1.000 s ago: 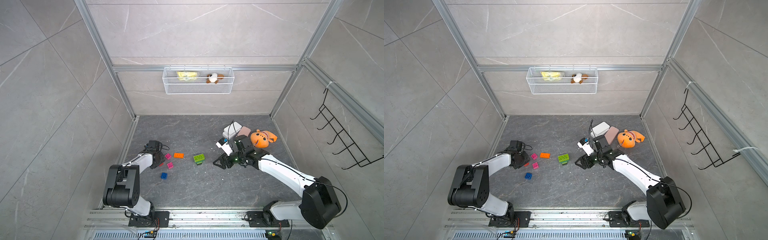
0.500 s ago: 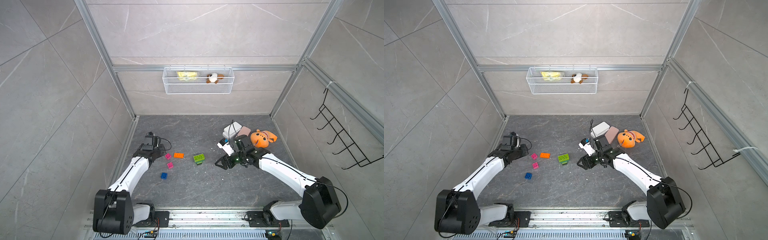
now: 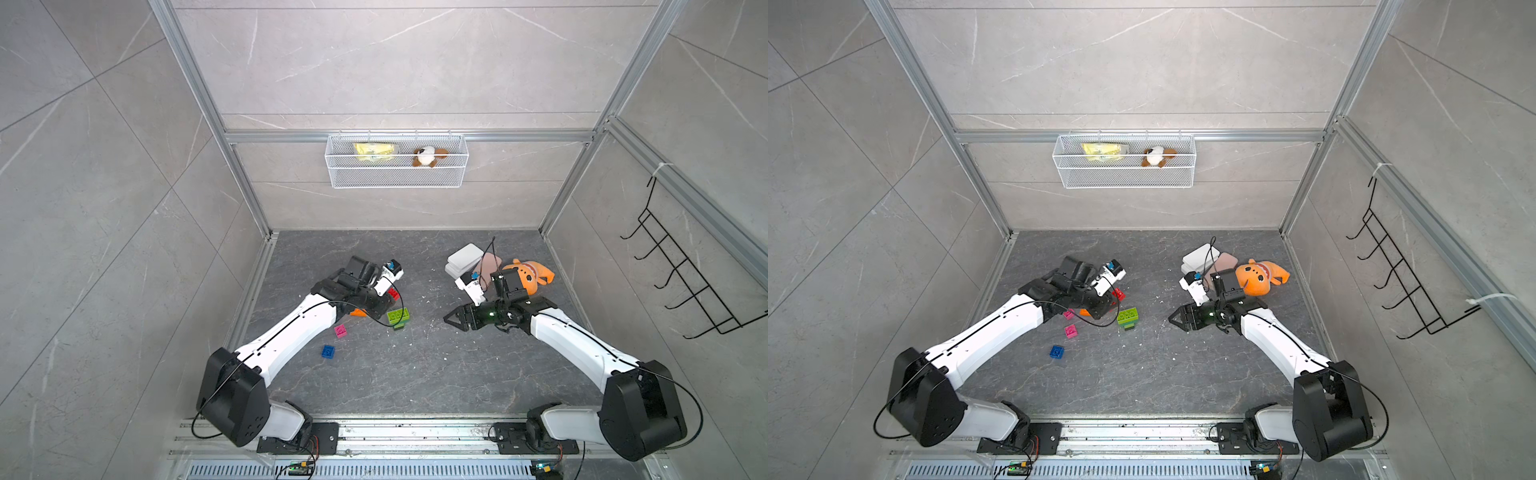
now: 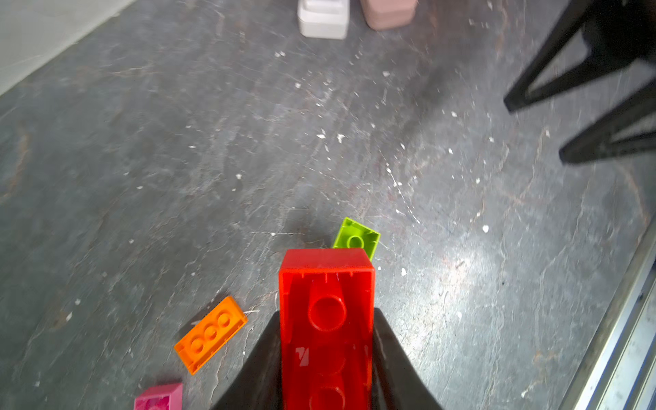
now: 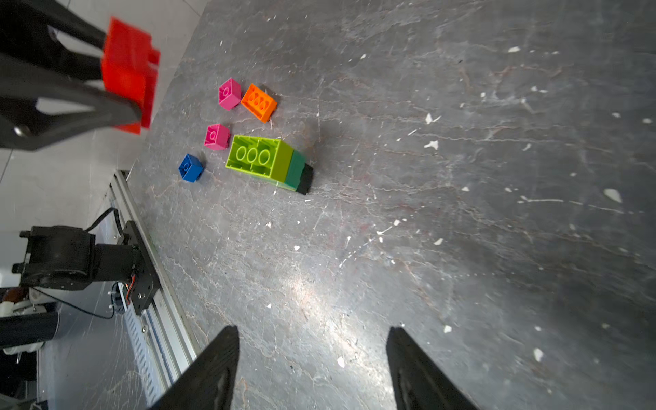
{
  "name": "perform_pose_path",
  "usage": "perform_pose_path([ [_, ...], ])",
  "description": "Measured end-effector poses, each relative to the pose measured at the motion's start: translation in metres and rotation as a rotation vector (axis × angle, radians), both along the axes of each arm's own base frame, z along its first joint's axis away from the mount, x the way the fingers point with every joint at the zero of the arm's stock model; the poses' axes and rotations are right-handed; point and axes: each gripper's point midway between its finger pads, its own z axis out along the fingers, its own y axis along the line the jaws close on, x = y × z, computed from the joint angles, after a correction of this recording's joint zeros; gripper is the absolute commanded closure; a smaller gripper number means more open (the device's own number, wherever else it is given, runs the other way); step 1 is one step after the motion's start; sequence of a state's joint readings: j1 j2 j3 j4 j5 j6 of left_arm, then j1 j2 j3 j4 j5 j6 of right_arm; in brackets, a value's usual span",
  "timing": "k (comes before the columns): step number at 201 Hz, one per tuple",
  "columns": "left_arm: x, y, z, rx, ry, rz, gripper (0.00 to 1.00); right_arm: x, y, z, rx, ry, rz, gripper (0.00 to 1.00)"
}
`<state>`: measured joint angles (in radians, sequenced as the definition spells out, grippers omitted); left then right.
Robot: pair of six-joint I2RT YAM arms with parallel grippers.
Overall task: Assemble a carrot with lego
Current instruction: Assemble the lego brick with the lego brick.
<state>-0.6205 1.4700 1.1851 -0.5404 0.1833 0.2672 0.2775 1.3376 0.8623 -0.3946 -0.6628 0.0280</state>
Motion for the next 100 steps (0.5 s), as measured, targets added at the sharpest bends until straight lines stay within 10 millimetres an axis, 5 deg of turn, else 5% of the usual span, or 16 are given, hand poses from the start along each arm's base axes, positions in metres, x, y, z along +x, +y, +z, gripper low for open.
perform_pose_path([
  [36,-0.008,-0.023,-0.032,0.152,0.043,-0.142,0.81,0.003,-0.008,-0.002,0.007,0.012,-0.03,0.31],
  [100,0.002,-0.024,-0.056,0.3,0.069,-0.231,0.81,-0.011,0.0,0.002,0.086,0.006,0.025,0.33],
])
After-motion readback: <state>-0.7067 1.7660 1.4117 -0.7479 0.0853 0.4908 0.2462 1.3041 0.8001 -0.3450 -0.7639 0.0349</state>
